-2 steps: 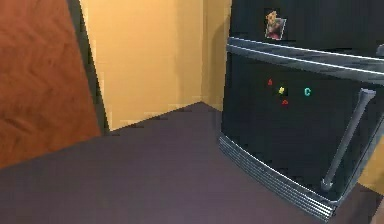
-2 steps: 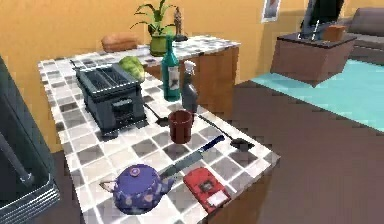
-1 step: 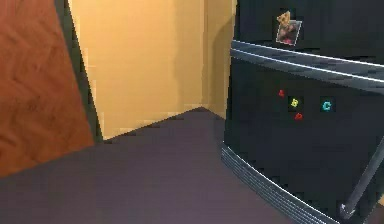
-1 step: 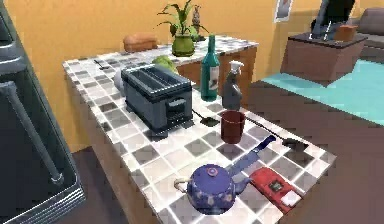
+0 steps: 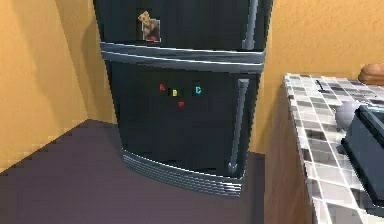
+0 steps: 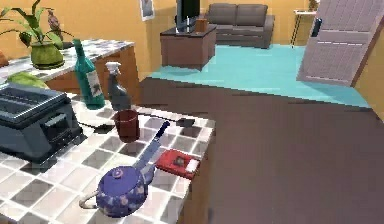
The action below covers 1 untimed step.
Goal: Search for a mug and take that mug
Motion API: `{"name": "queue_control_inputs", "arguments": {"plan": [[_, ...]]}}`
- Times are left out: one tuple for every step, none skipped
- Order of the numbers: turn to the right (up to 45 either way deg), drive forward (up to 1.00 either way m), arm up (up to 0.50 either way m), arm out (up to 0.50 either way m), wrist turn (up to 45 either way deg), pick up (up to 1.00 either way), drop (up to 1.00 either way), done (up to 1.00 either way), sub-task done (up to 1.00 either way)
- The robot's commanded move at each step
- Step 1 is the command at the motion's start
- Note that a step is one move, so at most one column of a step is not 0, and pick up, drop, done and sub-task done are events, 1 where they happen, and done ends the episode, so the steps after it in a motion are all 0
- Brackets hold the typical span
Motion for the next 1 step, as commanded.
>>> {"name": "queue_control_inputs", "arguments": {"plan": [[0.0,0.3,0.0,0.0,0.0,0.0,0.0,0.0,0.0]]}}
